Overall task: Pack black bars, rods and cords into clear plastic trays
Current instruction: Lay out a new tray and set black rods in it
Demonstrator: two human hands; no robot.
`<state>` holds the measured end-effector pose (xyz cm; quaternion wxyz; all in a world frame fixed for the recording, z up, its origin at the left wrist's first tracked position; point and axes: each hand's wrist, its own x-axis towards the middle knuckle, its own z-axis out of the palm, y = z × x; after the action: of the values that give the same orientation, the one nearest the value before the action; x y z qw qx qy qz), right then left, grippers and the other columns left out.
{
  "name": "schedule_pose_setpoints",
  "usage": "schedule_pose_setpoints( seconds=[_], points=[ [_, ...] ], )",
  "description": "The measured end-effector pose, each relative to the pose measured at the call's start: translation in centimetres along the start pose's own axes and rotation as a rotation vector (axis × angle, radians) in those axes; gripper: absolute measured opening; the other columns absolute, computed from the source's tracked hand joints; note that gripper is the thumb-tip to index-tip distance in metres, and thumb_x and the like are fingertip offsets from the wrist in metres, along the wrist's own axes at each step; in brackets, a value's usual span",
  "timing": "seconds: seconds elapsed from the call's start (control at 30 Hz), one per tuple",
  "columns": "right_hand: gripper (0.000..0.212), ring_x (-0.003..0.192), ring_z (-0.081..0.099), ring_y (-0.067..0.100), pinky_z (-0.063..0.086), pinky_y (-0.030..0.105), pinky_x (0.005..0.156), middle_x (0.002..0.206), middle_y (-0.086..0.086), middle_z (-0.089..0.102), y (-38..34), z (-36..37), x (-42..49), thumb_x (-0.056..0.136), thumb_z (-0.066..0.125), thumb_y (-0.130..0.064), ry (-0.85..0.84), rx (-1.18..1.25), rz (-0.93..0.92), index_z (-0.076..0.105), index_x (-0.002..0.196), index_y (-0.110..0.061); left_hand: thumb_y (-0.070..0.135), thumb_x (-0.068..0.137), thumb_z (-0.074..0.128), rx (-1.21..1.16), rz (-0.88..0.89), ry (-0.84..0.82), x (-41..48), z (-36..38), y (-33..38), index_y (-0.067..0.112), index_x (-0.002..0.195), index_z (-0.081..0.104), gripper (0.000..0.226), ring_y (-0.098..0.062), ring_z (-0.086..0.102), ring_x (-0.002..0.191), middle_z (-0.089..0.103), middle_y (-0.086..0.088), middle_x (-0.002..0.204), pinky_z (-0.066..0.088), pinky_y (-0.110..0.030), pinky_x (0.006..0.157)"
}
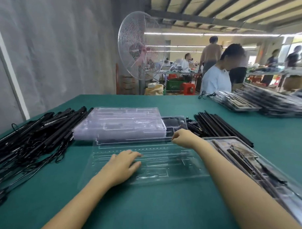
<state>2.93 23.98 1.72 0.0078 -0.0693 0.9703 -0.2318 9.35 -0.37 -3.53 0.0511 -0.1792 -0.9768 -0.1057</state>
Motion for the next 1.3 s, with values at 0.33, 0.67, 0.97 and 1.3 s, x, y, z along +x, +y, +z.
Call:
schedule_pose_setpoints(
  seconds=[0.33, 0.67, 0.97, 1.3],
  points=[
    [0.034, 0.108, 0.050, 0.031, 0.043, 0.038, 0.094, 0.125, 0.019, 0.047, 3.0, 0.3, 3.5, 0.089, 0.048, -0.008, 0.384, 0.102, 0.133, 0.051, 0.123, -0.003, 0.036, 0.098, 0.037, 0.026, -0.057, 0.133, 2.8, 1.8, -2.7, 0.032, 0.137, 0.041, 0.039, -0.009, 0.028, 0.130, 0.034, 0.015, 0.140, 0.025, -0.031, 0.105],
    [0.009, 0.099, 0.052, 0.035, 0.044, 0.036, 0.077, 0.092, 0.021, 0.058, 7.4, -4.9, 6.3, 0.088, 0.045, -0.002, 0.292, -0.229, 0.427, 0.048, 0.080, -0.001, 0.039, 0.099, 0.032, 0.057, -0.027, 0.189, 3.6, 2.0, -3.5, 0.033, 0.138, 0.038, 0.040, -0.007, 0.028, 0.130, 0.030, 0.015, 0.142, 0.026, -0.028, 0.104],
    [0.029, 0.117, 0.045, 0.039, 0.043, 0.042, 0.093, 0.131, 0.026, 0.042, 11.2, -4.2, 6.4, 0.089, 0.040, 0.002, 0.133, -0.422, 0.655, 0.052, 0.117, 0.003, 0.032, 0.097, 0.037, 0.030, -0.030, 0.205, 3.7, 2.3, -3.6, 0.036, 0.136, 0.040, 0.039, -0.005, 0.029, 0.129, 0.031, 0.017, 0.139, 0.025, -0.029, 0.104],
    [0.038, 0.116, 0.047, 0.040, 0.042, 0.042, 0.094, 0.134, 0.028, 0.040, 12.6, -4.6, 6.5, 0.090, 0.043, 0.000, 0.171, -0.334, 0.760, 0.049, 0.127, 0.006, 0.032, 0.097, 0.037, 0.014, -0.039, 0.193, 3.7, 2.1, -3.4, 0.035, 0.137, 0.039, 0.040, -0.006, 0.028, 0.129, 0.030, 0.017, 0.139, 0.024, -0.029, 0.105]
  ],
)
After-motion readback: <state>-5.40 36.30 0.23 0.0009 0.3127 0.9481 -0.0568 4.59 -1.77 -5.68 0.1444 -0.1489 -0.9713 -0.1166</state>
